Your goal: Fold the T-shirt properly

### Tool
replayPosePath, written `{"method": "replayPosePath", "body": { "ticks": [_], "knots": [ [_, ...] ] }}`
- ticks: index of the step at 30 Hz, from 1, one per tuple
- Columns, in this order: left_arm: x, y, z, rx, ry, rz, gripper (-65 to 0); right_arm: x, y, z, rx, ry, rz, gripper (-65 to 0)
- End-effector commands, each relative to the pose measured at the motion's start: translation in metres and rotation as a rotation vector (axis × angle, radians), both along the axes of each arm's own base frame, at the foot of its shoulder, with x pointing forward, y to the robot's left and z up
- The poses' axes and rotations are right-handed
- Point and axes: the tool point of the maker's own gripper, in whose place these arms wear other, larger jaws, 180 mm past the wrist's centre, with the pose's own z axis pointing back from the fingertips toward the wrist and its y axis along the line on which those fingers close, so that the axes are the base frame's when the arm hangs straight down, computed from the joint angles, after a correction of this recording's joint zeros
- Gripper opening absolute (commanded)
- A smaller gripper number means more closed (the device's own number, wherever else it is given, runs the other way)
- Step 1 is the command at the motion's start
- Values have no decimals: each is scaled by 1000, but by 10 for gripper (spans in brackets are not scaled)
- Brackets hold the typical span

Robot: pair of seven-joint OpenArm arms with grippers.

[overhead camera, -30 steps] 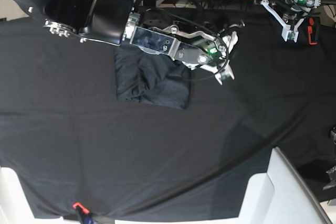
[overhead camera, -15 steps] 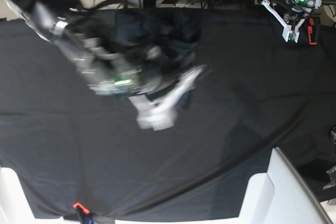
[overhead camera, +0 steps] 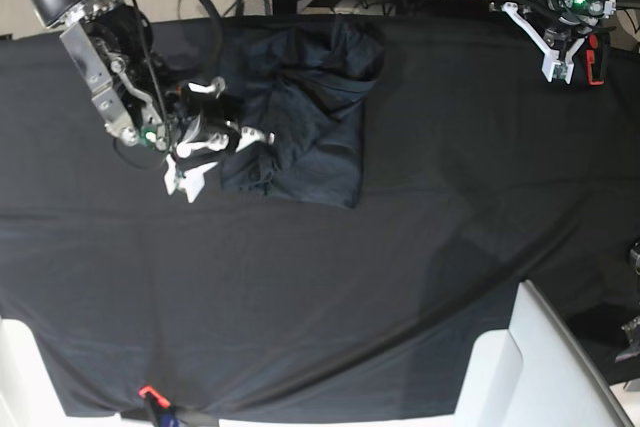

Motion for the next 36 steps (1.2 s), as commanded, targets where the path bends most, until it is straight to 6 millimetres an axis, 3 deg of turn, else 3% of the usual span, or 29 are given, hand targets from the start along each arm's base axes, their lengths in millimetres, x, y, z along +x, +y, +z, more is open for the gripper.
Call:
{"method": "replayPosePath", "body": {
  "ticks": [1,5,14,19,28,36],
  "knots": [
    [7,7,8,20,-31,-11,-650,8,2,7,10,-35,-3,-650],
    [7,7,8,21,-31,-9,-650,6,3,4,10,-32,-4,-650],
    [9,5,8,18,-32,-15,-650,-2,31,4,41,-30,42,-650],
    [9,6,8,19,-33,-13,-650,-2,24,-8,14,0,31,-650],
    [8,6,8,20,-30,-14,-650,-2,24,-8,15,-1,30,-650],
    [8,6,8,19,-31,-15,-650,13,51,7,70,-31,41,-650]
  ]
}}
